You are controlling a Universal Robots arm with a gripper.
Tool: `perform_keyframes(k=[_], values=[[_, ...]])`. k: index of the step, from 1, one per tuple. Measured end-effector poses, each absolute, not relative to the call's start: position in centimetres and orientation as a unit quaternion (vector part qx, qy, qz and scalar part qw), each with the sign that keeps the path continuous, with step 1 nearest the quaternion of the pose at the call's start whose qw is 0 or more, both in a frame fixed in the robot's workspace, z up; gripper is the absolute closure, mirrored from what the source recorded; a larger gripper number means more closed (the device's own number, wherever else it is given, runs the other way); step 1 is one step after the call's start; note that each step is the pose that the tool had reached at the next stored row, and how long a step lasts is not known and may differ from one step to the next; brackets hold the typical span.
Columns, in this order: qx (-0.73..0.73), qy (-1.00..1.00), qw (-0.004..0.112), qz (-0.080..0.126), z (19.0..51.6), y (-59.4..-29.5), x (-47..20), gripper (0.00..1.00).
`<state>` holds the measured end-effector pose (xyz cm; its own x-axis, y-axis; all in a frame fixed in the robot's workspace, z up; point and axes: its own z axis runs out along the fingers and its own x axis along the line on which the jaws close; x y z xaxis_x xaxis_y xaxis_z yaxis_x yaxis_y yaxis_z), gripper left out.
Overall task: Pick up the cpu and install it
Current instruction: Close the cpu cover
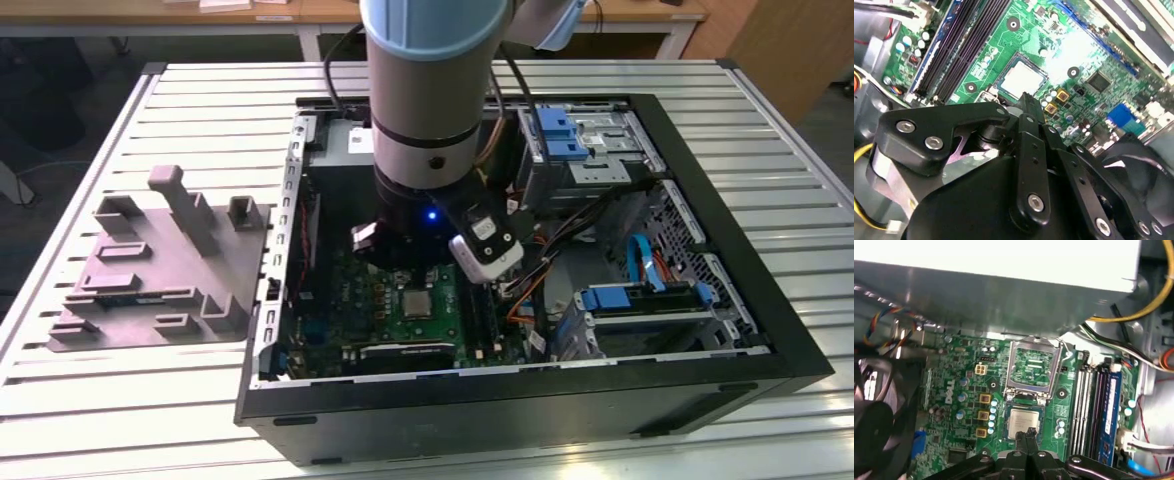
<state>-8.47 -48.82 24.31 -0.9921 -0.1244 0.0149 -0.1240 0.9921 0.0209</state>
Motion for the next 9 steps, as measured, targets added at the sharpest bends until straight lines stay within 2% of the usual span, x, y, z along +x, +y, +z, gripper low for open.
perform_keyframes(k=[9], values=[[0.143, -0.99, 0.009, -0.009, 23.96, -48.82, -8.47, 0.89]])
